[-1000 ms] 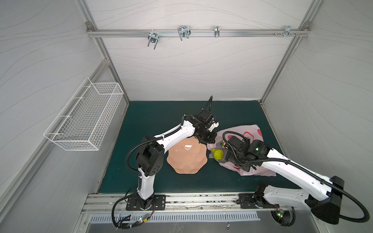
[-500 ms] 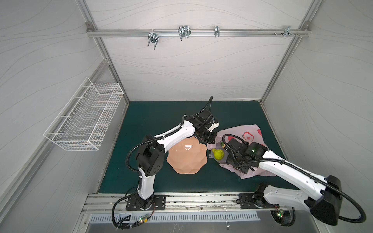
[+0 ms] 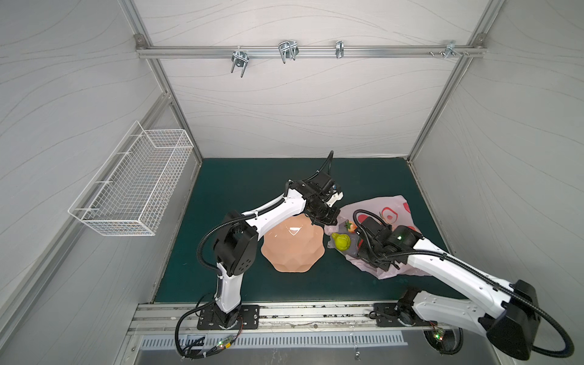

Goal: Place the fruits into the plastic bag
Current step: Pick up the plastic bag from the middle-right of the table.

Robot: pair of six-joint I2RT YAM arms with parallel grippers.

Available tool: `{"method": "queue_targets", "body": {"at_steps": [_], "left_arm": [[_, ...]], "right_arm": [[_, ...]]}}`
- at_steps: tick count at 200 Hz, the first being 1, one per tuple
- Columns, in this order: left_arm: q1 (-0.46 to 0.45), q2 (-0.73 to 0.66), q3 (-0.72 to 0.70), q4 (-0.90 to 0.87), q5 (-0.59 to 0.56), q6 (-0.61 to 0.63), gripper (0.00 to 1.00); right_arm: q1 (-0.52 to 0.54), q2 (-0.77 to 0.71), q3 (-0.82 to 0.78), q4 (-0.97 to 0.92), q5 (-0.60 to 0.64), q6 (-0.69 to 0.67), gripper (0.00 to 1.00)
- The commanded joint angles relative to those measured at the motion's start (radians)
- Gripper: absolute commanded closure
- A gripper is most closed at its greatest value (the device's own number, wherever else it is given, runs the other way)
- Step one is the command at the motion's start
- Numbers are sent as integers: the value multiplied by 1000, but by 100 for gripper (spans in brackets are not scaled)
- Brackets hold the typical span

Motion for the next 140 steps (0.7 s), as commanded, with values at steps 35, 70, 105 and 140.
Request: {"method": "queue_targets", "body": {"at_steps": [35,70,105,140], "left_arm": [[25,0,59,-23,30,-32,100],[35,-5,133,-59,37,-57,100],[56,-7,231,-88,41,-98,100],[88,-7,326,-90,58,-151,100]], "right_arm": [[-26,-103,45,-75,12,18,100],[-79,-164,103,-108,4,-16,100],[-186,-189,200,-132,-56,-105,100],[-287,-173,328,-148,-132,-196,100]]}}
